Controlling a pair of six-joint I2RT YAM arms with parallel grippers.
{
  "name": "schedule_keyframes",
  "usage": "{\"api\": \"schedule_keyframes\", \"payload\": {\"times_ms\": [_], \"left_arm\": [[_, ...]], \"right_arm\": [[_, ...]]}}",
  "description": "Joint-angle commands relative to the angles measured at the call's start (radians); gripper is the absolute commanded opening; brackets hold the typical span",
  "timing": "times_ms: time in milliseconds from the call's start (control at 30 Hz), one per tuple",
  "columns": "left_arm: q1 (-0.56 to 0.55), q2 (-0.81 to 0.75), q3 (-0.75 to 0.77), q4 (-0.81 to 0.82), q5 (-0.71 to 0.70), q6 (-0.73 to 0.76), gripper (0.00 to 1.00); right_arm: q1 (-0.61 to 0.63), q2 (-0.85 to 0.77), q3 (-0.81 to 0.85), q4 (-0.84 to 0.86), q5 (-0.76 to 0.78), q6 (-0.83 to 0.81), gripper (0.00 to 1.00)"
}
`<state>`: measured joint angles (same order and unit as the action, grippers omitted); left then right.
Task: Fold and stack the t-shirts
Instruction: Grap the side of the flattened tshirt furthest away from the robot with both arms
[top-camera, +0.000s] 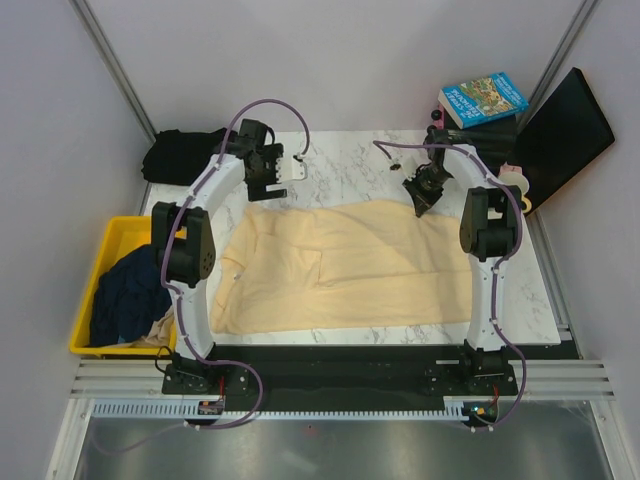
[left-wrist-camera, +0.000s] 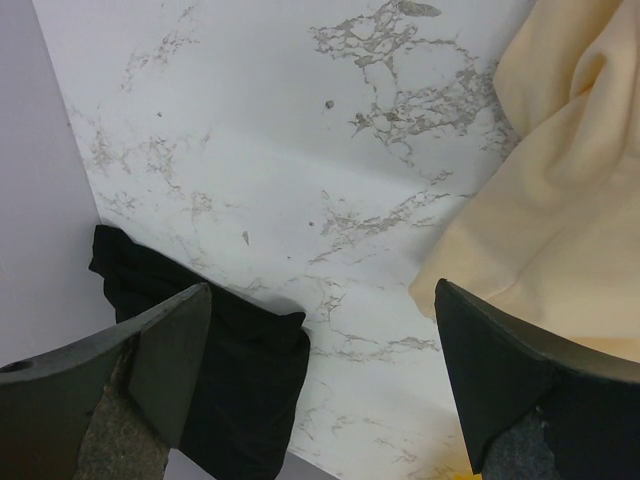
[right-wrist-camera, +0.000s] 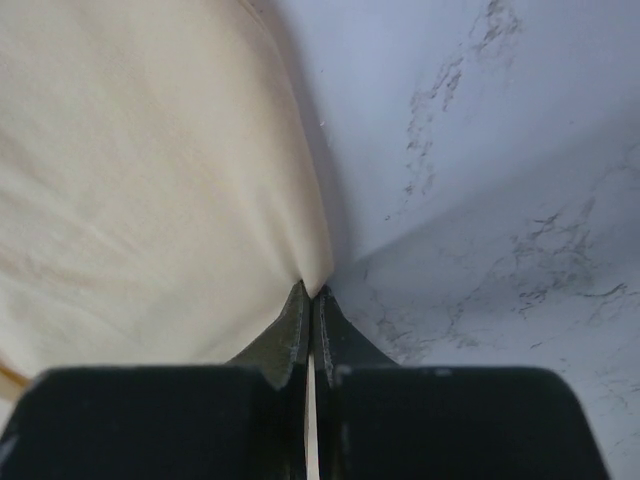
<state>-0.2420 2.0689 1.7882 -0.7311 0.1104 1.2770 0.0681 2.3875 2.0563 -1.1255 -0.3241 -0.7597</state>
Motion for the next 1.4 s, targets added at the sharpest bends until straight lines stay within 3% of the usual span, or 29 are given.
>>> {"api": "schedule_keyframes", "payload": {"times_ms": [0, 333, 533, 767, 933, 1033, 1067, 1167, 1267, 1367], "left_arm": [[-0.016, 0.014, -0.026, -0.014, 0.011, 0.025, 1.0], [-0.045, 0.031, -0.047, -0.016, 0.02, 0.002, 1.0], [-0.049, 0.049, -0.033, -0.014, 0.017, -0.001, 1.0], [-0.048, 0.065, -0.021, -0.013, 0.005, 0.008, 1.0], [-0.048, 0.069, -0.027, -0.013, 0.006, 0.008, 1.0], [-0.046, 0.069, -0.024, -0.013, 0.012, 0.007, 1.0], [-0.046, 0.069, -0.023, -0.013, 0.014, 0.007, 1.0], [-0.046, 0.069, -0.019, -0.011, 0.017, 0.004, 1.0], [-0.048, 0.071, -0.027, -0.013, 0.015, 0.007, 1.0], [-0.048, 0.073, -0.027, -0.01, 0.021, 0.005, 1.0]], "right_arm": [[0.012, -0.045, 0.024, 0.009, 0.037, -0.027, 0.0], [0.107, -0.209, 0.001, -0.091, 0.026, -0.09, 0.0], [0.168, -0.248, -0.027, -0.273, 0.005, -0.187, 0.0], [0.248, -0.312, -0.316, -0.333, 0.057, -0.257, 0.0], [0.275, -0.33, -0.416, -0.335, 0.06, -0.26, 0.03], [0.301, -0.341, -0.459, -0.335, 0.068, -0.26, 0.15], [0.305, -0.344, -0.466, -0.335, 0.071, -0.259, 0.33], [0.306, -0.344, -0.461, -0.335, 0.085, -0.247, 0.54], [0.306, -0.353, -0.435, -0.335, 0.097, -0.236, 0.64], [0.305, -0.36, -0.391, -0.335, 0.1, -0.221, 0.65]]}}
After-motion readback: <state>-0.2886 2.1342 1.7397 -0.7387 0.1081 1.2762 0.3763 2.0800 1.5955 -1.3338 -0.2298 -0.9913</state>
